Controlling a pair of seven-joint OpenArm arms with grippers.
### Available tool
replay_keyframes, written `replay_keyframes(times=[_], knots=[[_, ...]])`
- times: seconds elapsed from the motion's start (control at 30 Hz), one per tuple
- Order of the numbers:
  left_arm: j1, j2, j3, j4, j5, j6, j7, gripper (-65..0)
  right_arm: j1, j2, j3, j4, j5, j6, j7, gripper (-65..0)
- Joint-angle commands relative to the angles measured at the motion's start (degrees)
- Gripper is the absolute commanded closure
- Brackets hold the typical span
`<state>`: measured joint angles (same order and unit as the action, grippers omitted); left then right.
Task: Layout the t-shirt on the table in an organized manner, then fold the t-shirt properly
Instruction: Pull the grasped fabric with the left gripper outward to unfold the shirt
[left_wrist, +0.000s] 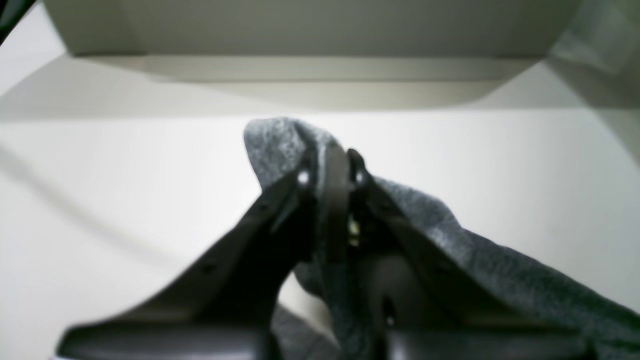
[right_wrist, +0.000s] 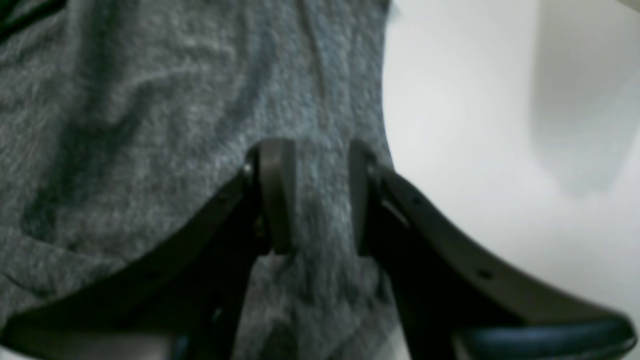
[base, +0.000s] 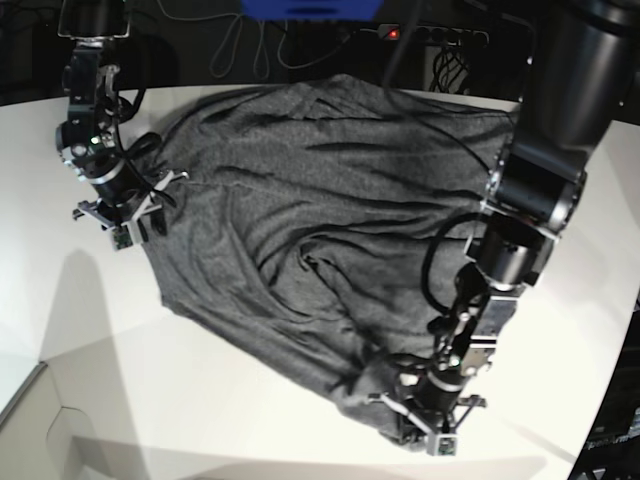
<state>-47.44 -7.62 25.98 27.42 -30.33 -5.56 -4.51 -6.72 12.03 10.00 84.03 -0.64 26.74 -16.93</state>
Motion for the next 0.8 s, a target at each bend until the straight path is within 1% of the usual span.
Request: replay_keyframes(times=[0.0, 0.13, 0.27, 0.37, 0.4, 0.5, 0.6, 0.67, 0.77], knots=[[-2.5, -0.3, -0.2, 0.8, -0.2, 0.0, -1.9, -6.3, 0.5, 0.8, 0.2, 1.2, 0.6, -0.2, 1.4, -19.0], [-2.5, -1.7, -0.2, 0.8, -0.3, 0.0, -2.0, -19.9, 0.5, 0.9, 0.2, 1.2, 0.6, -0.2, 1.4, -19.1], [-2.5, -3.7, -0.4, -0.8, -0.4, 0.0, -2.0, -31.5, -0.3, 0.9, 0.2, 1.3, 0.6, -0.2, 1.4, -19.2], [-1.0, -4.5, -4.2, -0.7, -3.6, -0.2, -1.6, -37.6, -0.4, 0.9, 0.2, 1.3, 0.6, -0.2, 1.4, -19.3], [0.3, -4.6, -5.5, -0.5, -4.6, -0.3, -1.6, -38.6, -0.4, 0.9, 0.2, 1.3, 0.6, -0.2, 1.4, -19.3], [5.2, -6.2, -7.9, 3.7, -5.6, -0.3, -1.5, -38.1, -0.4, 0.9, 0.2, 1.3, 0.6, -0.2, 1.4, -19.3], [11.0, -8.6, -8.1, 8.1, -6.1, -0.3, -1.5, -37.2, 0.4, 0.9, 0.1, 1.3, 0.6, -0.2, 1.4, -19.0], [14.3, -9.3, -8.1, 10.2, -6.1, -0.3, -1.5, -36.6, 1.7, 0.8, 0.1, 1.2, 0.6, -0.2, 1.4, -19.0], [18.9, -11.1, -8.1, 10.9, -5.8, -0.4, -1.6, -36.7, 3.8, 0.7, -0.1, 1.2, 0.6, -0.2, 1.4, -19.0]])
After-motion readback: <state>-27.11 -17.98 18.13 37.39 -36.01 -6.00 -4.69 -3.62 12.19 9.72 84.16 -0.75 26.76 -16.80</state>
